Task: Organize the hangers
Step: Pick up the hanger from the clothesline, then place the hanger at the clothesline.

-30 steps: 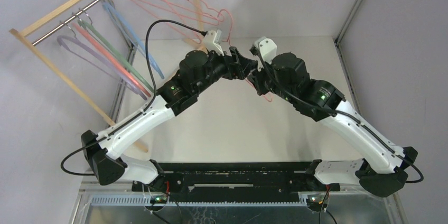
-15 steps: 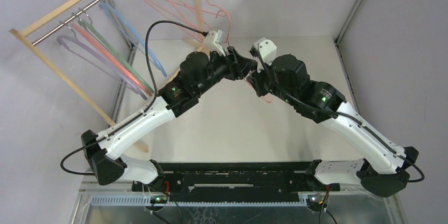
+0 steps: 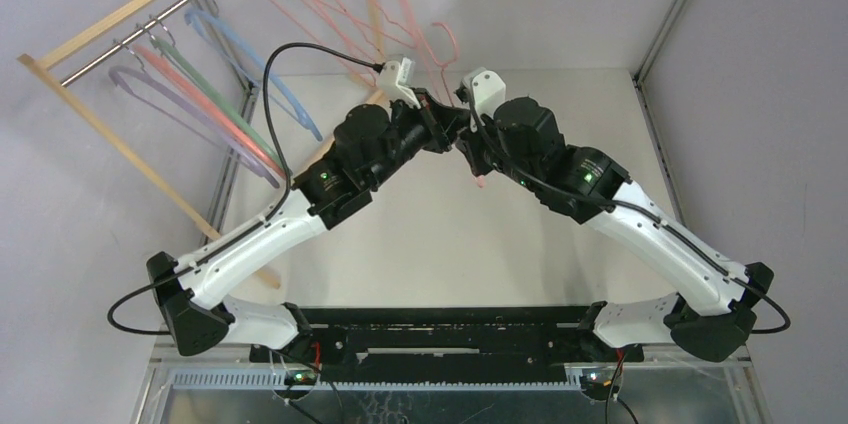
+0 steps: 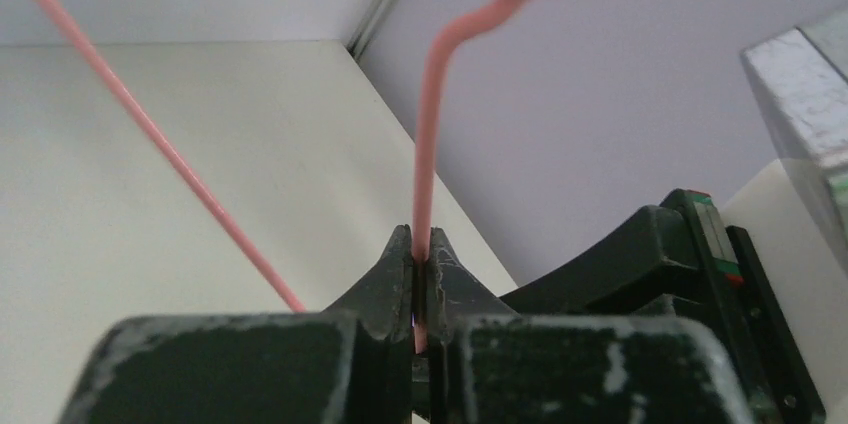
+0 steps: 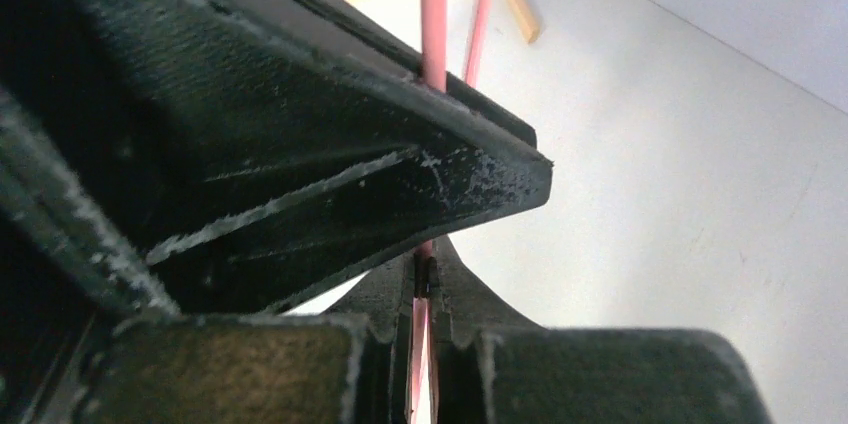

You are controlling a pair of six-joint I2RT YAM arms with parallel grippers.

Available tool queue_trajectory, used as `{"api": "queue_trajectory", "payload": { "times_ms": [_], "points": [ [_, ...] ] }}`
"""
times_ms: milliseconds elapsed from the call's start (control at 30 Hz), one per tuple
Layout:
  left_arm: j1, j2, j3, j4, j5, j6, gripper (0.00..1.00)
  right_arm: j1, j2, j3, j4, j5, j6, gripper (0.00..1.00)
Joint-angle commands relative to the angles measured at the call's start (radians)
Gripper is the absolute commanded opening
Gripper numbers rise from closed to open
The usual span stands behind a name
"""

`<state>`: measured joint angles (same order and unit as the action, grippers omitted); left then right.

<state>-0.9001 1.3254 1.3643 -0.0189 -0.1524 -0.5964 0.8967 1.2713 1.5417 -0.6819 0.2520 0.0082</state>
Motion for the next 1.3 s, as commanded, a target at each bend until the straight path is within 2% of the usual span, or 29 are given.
{"api": "queue_trajectory", "payload": {
  "times_ms": [0, 300, 333, 400, 500, 600, 767, 1000, 1267],
  "points": [
    [-0.016, -0.014, -0.027, -0.009, 0.027, 0.028, 0.00, 0.008, -0.015, 0.061, 0.110, -0.008, -0.014, 0.00],
    [-0.016, -0.039, -0.050, -0.004, -0.049, 0.062, 0.00, 0.008, -0.039, 0.060, 0.101, -0.017, -0.009, 0.02],
    [-0.015, -0.043, -0.055, -0.007, -0.064, 0.066, 0.00, 0.008, -0.048, 0.059, 0.098, -0.015, -0.010, 0.16],
    [-0.013, -0.054, -0.060, -0.026, -0.115, 0.078, 0.00, 0.008, -0.069, 0.046, 0.098, 0.017, -0.009, 0.55],
    [-0.010, -0.072, -0.065, -0.068, -0.169, 0.098, 0.00, 0.004, -0.127, 0.000, 0.123, 0.067, -0.007, 0.79],
    [-0.010, -0.102, -0.092, -0.085, -0.206, 0.102, 0.00, -0.012, -0.189, -0.053, 0.150, 0.113, -0.002, 0.94],
    [-0.010, -0.165, -0.132, -0.090, -0.233, 0.082, 0.00, -0.084, -0.257, -0.100, 0.164, 0.131, 0.015, 0.96],
    [0.013, -0.206, -0.126, -0.112, -0.274, 0.043, 0.00, -0.246, -0.263, -0.123, 0.160, 0.013, 0.061, 0.95],
    [0.143, -0.181, -0.099, -0.075, -0.203, -0.004, 0.00, -0.259, -0.249, -0.136, 0.170, -0.005, 0.056, 0.94]
  ]
}}
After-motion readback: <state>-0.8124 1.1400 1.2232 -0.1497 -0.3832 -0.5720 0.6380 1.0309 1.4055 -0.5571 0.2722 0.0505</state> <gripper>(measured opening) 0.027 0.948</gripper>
